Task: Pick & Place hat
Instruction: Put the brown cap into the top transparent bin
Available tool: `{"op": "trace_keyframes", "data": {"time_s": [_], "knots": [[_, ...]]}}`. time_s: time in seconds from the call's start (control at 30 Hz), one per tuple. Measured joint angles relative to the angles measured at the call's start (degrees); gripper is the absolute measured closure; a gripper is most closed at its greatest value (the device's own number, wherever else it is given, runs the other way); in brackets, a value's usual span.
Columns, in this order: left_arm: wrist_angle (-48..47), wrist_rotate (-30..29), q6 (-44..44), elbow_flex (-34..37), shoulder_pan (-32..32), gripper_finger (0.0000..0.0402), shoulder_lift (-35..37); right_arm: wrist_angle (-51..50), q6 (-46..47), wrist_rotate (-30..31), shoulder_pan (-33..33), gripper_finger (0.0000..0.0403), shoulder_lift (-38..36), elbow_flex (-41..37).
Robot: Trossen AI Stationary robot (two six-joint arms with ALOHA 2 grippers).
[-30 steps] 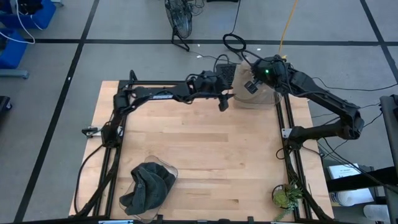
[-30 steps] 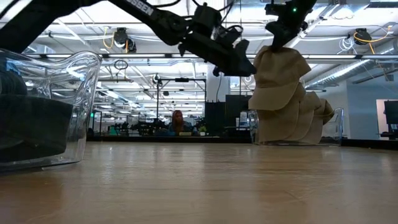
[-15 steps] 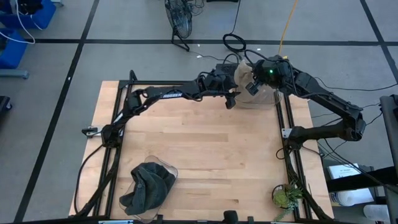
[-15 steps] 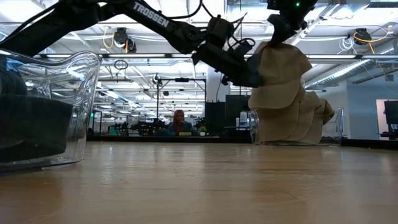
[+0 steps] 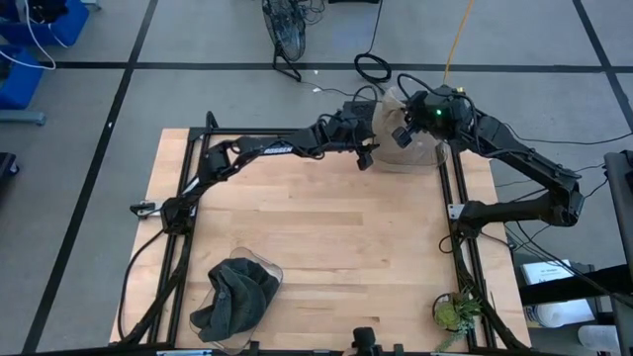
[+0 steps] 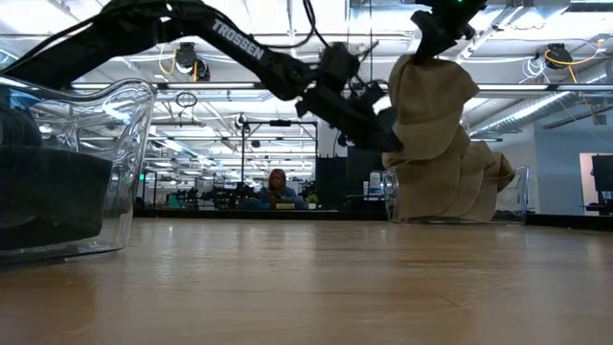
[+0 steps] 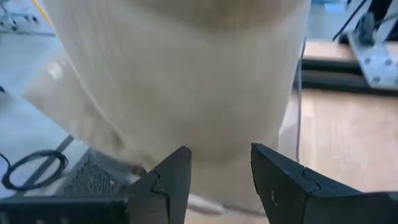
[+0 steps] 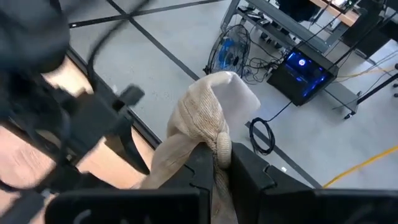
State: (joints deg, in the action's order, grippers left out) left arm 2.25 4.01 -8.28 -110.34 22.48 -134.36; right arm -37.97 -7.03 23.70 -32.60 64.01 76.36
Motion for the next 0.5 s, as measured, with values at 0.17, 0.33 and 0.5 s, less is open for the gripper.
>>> {"op": "trace_keyframes", "data": {"time_s": [0.17,0.33,0.5], "knots": [[2.3,0.1,-0.1,0.1,-0.1,0.0231,-0.6,-2.0,0.6,0.0,0.0,0.0381,0.1,0.0],[3.8,0.1,0.5,0.0,0.1,0.0231,-0.4,-2.9,4.5,-4.5,0.0,0.0381,0.0,0.0],[2.0,0.1,-0.1,0.0,0.0,0.0231,-0.4,-3.0,5.0,-5.9,0.1,0.0381,0.9,0.0]]}}
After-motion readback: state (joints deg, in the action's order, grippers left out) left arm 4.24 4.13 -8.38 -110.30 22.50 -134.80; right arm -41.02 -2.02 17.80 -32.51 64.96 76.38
